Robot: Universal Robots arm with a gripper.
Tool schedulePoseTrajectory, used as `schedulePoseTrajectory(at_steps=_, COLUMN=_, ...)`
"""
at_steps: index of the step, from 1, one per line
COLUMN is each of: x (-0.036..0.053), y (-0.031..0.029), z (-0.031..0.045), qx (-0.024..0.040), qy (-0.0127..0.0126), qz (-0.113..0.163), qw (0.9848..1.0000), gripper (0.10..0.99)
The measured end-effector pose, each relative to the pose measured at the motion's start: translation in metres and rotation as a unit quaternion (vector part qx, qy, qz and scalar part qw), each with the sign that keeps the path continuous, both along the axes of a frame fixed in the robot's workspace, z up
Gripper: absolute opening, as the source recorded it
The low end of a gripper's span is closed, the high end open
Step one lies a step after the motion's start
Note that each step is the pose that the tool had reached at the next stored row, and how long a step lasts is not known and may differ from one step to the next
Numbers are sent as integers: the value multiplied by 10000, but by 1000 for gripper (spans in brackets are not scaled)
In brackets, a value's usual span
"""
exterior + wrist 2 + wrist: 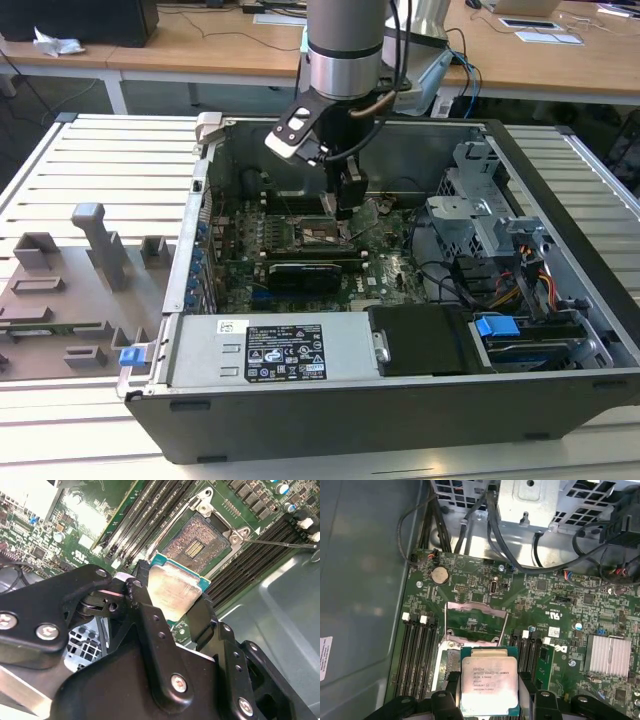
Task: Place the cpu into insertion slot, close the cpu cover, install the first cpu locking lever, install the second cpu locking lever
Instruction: 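Place the cpu into insertion slot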
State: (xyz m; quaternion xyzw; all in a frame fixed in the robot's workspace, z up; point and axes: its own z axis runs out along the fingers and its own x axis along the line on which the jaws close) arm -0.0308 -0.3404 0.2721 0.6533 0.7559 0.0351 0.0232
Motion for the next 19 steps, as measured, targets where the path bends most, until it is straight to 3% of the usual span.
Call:
schedulePoseTrajectory(at_steps=16, x=0, y=0, z=-1, qx=-6, qy=0, qz=-512, qw=9987, gripper=541)
schedulePoseTrajectory(at_steps=19, x=0, y=0, z=-2, qx=-7, qy=0, qz=-664, qw=9978, gripper=541)
